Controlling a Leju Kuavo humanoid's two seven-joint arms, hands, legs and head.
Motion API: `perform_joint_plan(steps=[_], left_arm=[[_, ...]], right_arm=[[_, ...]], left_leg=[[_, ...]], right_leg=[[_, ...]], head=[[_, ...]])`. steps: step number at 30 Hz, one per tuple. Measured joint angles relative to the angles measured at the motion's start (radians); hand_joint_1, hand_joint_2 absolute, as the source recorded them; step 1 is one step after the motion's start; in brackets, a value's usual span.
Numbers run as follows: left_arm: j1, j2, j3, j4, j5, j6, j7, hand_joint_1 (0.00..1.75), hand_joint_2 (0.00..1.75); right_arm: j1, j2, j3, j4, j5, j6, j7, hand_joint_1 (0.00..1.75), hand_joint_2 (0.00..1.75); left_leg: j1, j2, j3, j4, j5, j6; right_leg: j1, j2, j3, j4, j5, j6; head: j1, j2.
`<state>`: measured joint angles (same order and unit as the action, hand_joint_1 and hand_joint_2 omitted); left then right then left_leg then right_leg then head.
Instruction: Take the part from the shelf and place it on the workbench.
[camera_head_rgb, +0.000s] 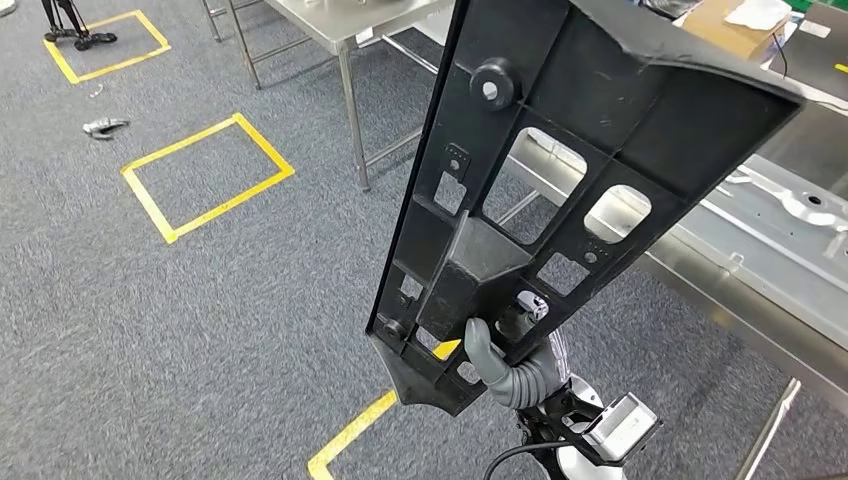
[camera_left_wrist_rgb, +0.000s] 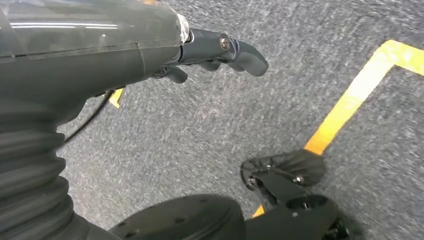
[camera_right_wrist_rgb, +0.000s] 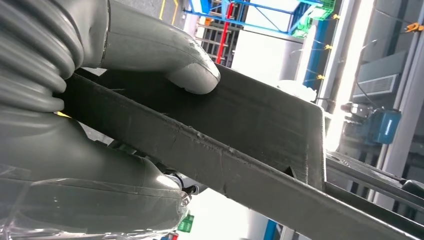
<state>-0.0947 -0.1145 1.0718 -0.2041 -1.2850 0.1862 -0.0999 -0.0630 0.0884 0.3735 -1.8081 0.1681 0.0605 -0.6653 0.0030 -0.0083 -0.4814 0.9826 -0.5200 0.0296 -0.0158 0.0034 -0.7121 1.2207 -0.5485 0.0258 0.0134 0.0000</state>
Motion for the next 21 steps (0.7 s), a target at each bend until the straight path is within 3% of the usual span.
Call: perform_joint_plan(steps=[2,3,4,5,7,9,10,12,13,14,15,16,18,19,20,21], left_arm=[[0.003,0.0,0.0,0.0,0.0,0.0,0.0,0.0,1.75],[0.003,0.0,-0.001,0.0,0.0,0.0,0.0,0.0,1.75],[0.001,0.0,-0.001,0.0,-0.001,0.0,-0.001,0.0,1.75],[-0.001,0.001,-0.002,0.0,-0.001,0.0,-0.001,0.0,1.75],[-0.006,0.001,-0.002,0.0,-0.001,0.001,-0.002,0.0,1.75],[-0.01,0.001,-0.003,0.0,-0.001,0.001,-0.002,0.0,1.75],[-0.01,0.001,-0.003,0.0,-0.001,0.001,-0.001,0.0,1.75],[-0.01,0.001,-0.003,0.0,-0.002,0.003,0.001,0.0,1.75],[-0.011,0.0,-0.003,0.0,-0.002,0.004,0.002,0.0,1.75],[-0.013,0.0,-0.004,0.0,-0.003,0.004,0.003,0.0,1.75],[-0.015,0.001,-0.004,0.0,-0.003,0.005,0.004,0.0,1.75],[-0.015,0.001,-0.004,0.0,-0.002,0.005,0.005,0.0,1.75],[-0.012,0.001,-0.004,0.0,-0.002,0.004,0.005,0.0,1.75],[-0.013,0.001,-0.004,0.0,-0.001,0.004,0.006,0.0,1.75],[-0.014,0.001,-0.004,0.0,-0.001,0.003,0.005,0.0,1.75],[-0.016,0.001,-0.004,0.0,-0.001,0.003,0.005,0.0,1.75]], right_arm=[[0.0,-0.002,0.0,0.002,0.0,0.0,0.0,1.75,1.75],[0.001,-0.003,0.0,0.003,0.0,0.001,-0.001,1.75,1.75],[0.001,-0.004,0.0,0.003,-0.001,0.001,-0.001,1.75,1.75],[0.001,-0.004,0.001,0.003,-0.001,0.002,-0.001,1.75,1.75],[-0.003,-0.003,0.001,-0.002,-0.001,0.002,-0.001,1.75,1.75],[-0.005,-0.002,0.001,-0.005,-0.001,0.003,-0.002,1.75,1.75],[-0.005,-0.002,0.002,-0.006,-0.001,0.003,-0.002,1.75,1.75],[-0.006,-0.002,0.002,-0.006,-0.001,0.005,-0.002,1.75,1.75],[-0.006,-0.002,0.002,-0.005,-0.001,0.007,-0.002,1.75,1.75],[-0.006,-0.002,0.003,-0.005,-0.001,0.008,-0.002,1.75,1.75],[-0.006,-0.002,0.003,-0.005,-0.001,0.008,-0.002,1.75,1.75],[-0.006,-0.002,0.003,-0.005,-0.001,0.009,-0.002,1.75,1.75],[-0.005,-0.002,0.003,-0.004,-0.001,0.009,-0.002,1.75,1.75],[-0.005,-0.002,0.003,-0.003,-0.001,0.01,-0.001,1.75,1.75],[-0.006,-0.002,0.003,-0.003,-0.001,0.01,0.001,1.75,1.75],[-0.006,-0.002,0.003,-0.003,-0.001,0.012,0.002,1.75,1.75]], left_leg=[[0.0,0.001,0.032,0.0,-0.027,-0.007],[0.0,0.001,0.042,-0.001,-0.04,-0.012],[0.001,0.002,0.054,-0.003,-0.049,-0.019],[0.002,0.002,0.062,0.0,-0.05,-0.026],[0.006,0.002,0.049,0.045,-0.031,-0.038],[0.009,0.002,-0.024,0.171,0.0,-0.045],[0.009,0.003,-0.073,0.241,-0.007,-0.048],[0.009,0.003,-0.159,0.325,-0.087,-0.051],[0.009,0.003,-0.184,0.328,-0.135,-0.05],[0.009,0.003,-0.199,0.307,-0.164,-0.048],[0.008,0.003,-0.204,0.267,-0.156,-0.045],[0.007,0.004,-0.204,0.209,-0.103,-0.042],[0.002,0.005,-0.203,0.105,0.061,-0.034],[-0.001,0.006,-0.204,0.077,0.123,-0.029],[-0.004,0.006,-0.205,0.069,0.15,-0.025],[-0.004,0.005,-0.202,0.068,0.15,-0.02]], right_leg=[[0.0,-0.003,0.023,-0.12,0.103,-0.003],[0.004,-0.004,0.033,-0.159,0.134,-0.009],[0.008,-0.005,0.038,-0.179,0.149,-0.016],[0.013,-0.004,0.044,-0.183,0.14,-0.024],[0.015,0.0,0.068,-0.192,0.128,-0.041],[0.012,-0.001,0.1,-0.201,0.112,-0.054],[0.012,-0.002,0.117,-0.205,0.102,-0.058],[0.012,-0.001,0.153,-0.209,0.079,-0.06],[0.012,0.001,0.172,-0.21,0.065,-0.06],[0.012,0.003,0.191,-0.211,0.05,-0.059],[0.012,0.005,0.211,-0.211,0.035,-0.058],[0.011,0.006,0.229,-0.211,0.02,-0.056],[0.013,0.01,0.254,-0.208,-0.008,-0.047],[0.013,0.012,0.258,-0.207,-0.018,-0.041],[0.013,0.014,0.261,-0.208,-0.026,-0.034],[0.013,0.015,0.262,-0.212,-0.031,-0.026]], head=[[-0.001,0.0],[-0.003,0.0],[-0.004,0.0],[-0.005,0.0],[-0.006,0.0],[-0.006,0.0],[-0.006,0.0],[-0.006,0.0],[-0.006,0.0],[-0.006,0.0],[-0.006,0.0],[-0.006,0.0],[-0.006,0.0],[-0.006,0.0],[-0.006,0.0],[-0.006,0.0]])
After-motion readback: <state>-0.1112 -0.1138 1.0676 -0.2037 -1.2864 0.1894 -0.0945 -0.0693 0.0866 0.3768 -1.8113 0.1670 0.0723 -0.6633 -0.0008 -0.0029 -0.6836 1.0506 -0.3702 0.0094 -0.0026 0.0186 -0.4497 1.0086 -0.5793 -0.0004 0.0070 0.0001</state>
